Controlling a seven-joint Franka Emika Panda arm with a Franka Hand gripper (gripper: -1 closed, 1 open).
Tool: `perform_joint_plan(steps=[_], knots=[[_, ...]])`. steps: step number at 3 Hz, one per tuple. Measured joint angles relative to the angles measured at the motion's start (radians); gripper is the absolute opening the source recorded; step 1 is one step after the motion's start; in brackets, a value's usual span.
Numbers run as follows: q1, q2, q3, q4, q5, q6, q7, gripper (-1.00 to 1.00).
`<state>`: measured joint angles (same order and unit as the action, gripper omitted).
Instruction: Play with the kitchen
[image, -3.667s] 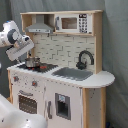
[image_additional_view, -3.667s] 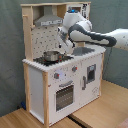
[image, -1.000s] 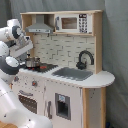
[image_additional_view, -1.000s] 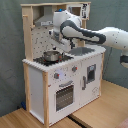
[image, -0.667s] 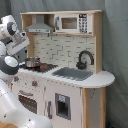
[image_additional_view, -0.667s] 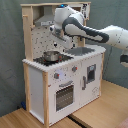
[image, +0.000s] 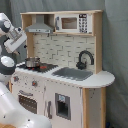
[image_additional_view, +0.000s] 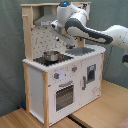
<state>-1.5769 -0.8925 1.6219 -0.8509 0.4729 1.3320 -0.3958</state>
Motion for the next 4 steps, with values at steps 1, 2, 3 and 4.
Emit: perform_joint_plan(steps=[1,2,3,4], knots=[[0.033,0.000,-0.045,0.000,-0.083,-0.010,-0.057,1.00],[0.073,0.000,-0.088,0.000,-0.171,-0.019,-0.113,1.00],[0.111,0.000,-0.117,-0.003,-0.263,-0.022,-0.164,1.00],[0.139,0.000,-0.127,-0.005,-0.354,-0.020,-0.213,1.00]])
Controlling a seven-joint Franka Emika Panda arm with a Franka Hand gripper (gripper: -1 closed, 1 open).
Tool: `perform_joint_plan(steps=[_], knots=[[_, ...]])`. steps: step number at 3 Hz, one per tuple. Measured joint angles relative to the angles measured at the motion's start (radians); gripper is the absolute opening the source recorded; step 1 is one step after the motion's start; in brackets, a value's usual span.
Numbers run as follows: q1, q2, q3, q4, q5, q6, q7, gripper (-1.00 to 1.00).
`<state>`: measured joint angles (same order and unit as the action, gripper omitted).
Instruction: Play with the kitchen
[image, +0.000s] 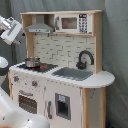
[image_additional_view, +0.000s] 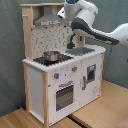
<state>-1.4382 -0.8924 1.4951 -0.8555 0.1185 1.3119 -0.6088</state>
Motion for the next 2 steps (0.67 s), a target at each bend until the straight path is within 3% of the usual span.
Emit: perform_joint_plan(steps=[2], knots=[[0.028,-0.004,0.000,-0.004,-0.179,0.034,-0.124,1.00]])
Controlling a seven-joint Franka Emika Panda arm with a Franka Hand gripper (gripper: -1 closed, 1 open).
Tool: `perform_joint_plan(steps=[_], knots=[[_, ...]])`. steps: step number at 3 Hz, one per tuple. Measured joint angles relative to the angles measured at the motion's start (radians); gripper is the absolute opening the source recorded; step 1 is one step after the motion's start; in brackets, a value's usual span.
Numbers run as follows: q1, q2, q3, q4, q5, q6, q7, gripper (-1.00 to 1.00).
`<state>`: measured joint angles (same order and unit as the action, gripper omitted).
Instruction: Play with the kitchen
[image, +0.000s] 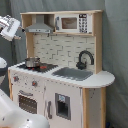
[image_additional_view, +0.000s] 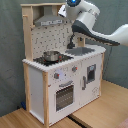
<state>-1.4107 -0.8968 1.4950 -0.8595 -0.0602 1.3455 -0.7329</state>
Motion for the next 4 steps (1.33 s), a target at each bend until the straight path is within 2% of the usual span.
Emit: perform_joint_plan(steps=[1,2,4], knots=[[0.004,-0.002,0.000,-0.006,-0.078,0.041,-0.077,1.00],[0.019,-0.002,0.000,-0.036,-0.141,0.099,-0.131,1.00],[0.114,0.000,-0.011,-0.194,-0.246,0.242,-0.154,1.00]])
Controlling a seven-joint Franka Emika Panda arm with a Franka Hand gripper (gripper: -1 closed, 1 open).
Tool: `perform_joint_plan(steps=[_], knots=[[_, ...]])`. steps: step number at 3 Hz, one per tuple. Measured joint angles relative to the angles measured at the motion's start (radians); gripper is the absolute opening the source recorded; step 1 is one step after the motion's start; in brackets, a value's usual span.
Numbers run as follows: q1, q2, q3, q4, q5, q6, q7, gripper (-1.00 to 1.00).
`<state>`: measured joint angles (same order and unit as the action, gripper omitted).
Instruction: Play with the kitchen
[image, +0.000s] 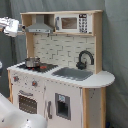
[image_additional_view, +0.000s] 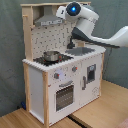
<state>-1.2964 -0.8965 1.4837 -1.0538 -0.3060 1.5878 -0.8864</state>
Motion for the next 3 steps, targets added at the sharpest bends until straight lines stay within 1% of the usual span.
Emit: perform_joint_plan(steps=[1,2,3], knots=[[0.055,0.001,-0.018,-0.084,-0.032,0.067,0.001,1.00],[0.123,0.000,-0.048,-0.186,-0.061,0.145,0.002,1.00],[0.176,0.000,-0.074,-0.263,-0.079,0.204,0.003,1.00]])
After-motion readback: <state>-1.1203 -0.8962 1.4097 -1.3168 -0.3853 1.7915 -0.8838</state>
